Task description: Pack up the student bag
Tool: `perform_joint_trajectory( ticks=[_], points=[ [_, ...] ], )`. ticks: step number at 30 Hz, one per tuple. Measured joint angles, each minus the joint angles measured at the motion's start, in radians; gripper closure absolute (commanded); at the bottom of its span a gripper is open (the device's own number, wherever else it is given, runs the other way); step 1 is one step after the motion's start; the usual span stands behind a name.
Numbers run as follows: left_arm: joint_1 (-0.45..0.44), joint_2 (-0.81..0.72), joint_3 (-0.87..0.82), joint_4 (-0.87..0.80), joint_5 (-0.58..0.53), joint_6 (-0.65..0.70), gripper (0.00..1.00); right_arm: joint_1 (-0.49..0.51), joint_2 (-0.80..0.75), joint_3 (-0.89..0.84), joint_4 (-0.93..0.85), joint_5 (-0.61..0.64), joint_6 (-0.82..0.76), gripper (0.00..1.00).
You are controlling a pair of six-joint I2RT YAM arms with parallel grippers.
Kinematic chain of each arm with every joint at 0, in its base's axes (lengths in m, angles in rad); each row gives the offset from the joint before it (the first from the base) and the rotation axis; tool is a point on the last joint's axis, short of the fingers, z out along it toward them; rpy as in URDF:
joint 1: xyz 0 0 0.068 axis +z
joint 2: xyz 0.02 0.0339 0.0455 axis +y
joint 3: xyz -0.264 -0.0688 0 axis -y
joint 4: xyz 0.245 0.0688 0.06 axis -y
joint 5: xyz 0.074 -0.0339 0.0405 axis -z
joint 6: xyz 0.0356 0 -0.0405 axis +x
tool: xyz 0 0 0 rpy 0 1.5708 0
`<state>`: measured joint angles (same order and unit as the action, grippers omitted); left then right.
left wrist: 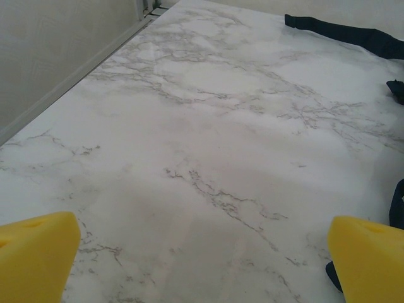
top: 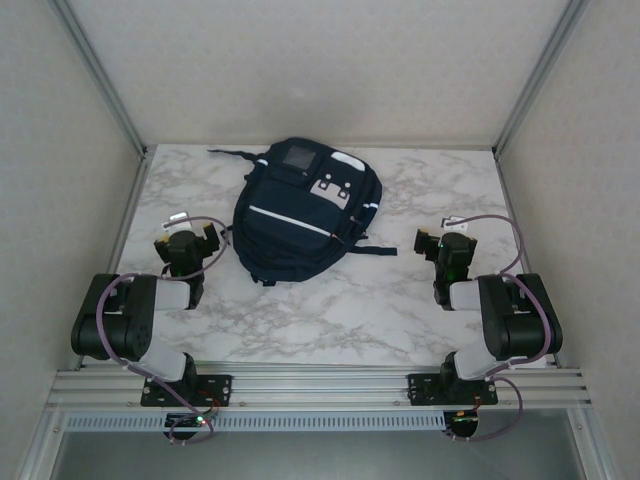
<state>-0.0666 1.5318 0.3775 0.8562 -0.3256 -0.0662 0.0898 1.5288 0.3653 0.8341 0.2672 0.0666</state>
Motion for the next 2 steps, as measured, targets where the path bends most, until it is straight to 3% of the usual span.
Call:
perform_joint_trajectory(
  ticks=[2],
  points=[
    [0.0, 0.0, 0.0, 0.0, 0.0, 0.0, 0.0, 0.0, 0.0, 0.0, 0.0, 0.0, 0.0, 0.01]
  ],
)
